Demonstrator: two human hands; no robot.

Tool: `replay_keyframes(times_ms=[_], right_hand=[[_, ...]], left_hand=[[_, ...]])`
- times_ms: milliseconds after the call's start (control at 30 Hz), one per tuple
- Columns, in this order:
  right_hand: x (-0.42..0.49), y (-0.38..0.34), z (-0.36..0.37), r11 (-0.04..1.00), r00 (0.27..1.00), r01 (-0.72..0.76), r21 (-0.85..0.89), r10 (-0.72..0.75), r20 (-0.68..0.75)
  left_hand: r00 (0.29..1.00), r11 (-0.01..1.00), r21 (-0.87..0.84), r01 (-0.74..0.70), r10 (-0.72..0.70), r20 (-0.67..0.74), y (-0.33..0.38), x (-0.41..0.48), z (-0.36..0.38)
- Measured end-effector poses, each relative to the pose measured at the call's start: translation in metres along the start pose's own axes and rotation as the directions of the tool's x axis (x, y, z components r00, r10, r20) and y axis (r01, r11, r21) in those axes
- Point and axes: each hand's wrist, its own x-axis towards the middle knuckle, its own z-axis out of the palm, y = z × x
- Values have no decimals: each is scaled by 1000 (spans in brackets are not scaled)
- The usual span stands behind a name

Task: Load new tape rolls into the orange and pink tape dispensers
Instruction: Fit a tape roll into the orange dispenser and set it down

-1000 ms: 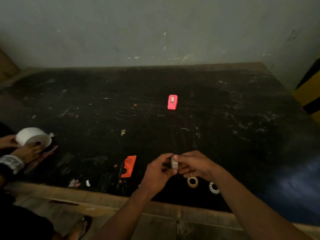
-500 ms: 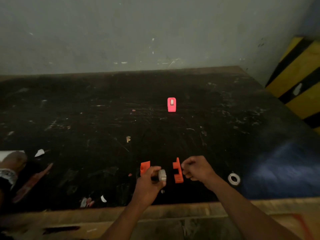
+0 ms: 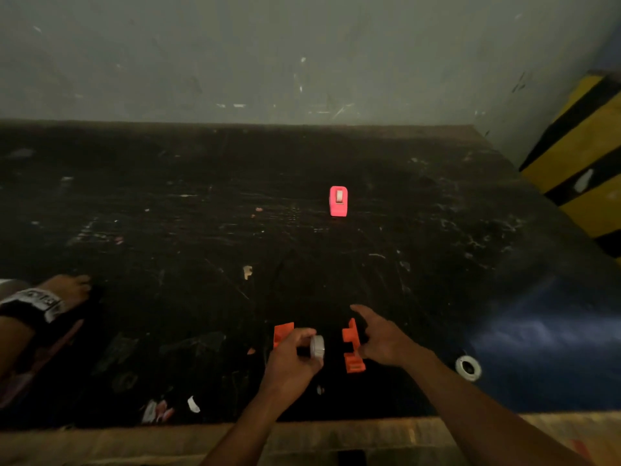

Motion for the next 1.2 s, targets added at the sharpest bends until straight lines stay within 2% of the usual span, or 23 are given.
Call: replay_keyframes(times_ms=[67,200,533,667,867,967,1100,1200], right_hand=[[13,4,2,1000,1000,7,-22,-7,-4],[28,5,-10,998,999,43,48,-44,28],[46,2,0,979,993,120,166,-120,-10],[44,0,4,955,989,137,264,-145,11],[29,-17,11,893,983,138,428,-177,52],[16,-22,21,862,979,113,494,-182,93],[7,-20,44,891,978,126,436,-185,96],[2,-18,53,875,978,107,471,-179,111]], left_hand=[[1000,1000,3,13,-13,28,8,10,1],[999,999,-33,23,-21,42,15,32,8],[995,964,-248,94,-80,65,13,54,19],[994,949,-297,103,-90,55,15,50,11],[989,866,-477,147,-115,95,14,33,-8],[994,894,-435,109,-89,67,10,23,-14],[998,961,-277,-6,21,52,4,9,-15],[997,965,-264,3,16,69,2,1,-16]])
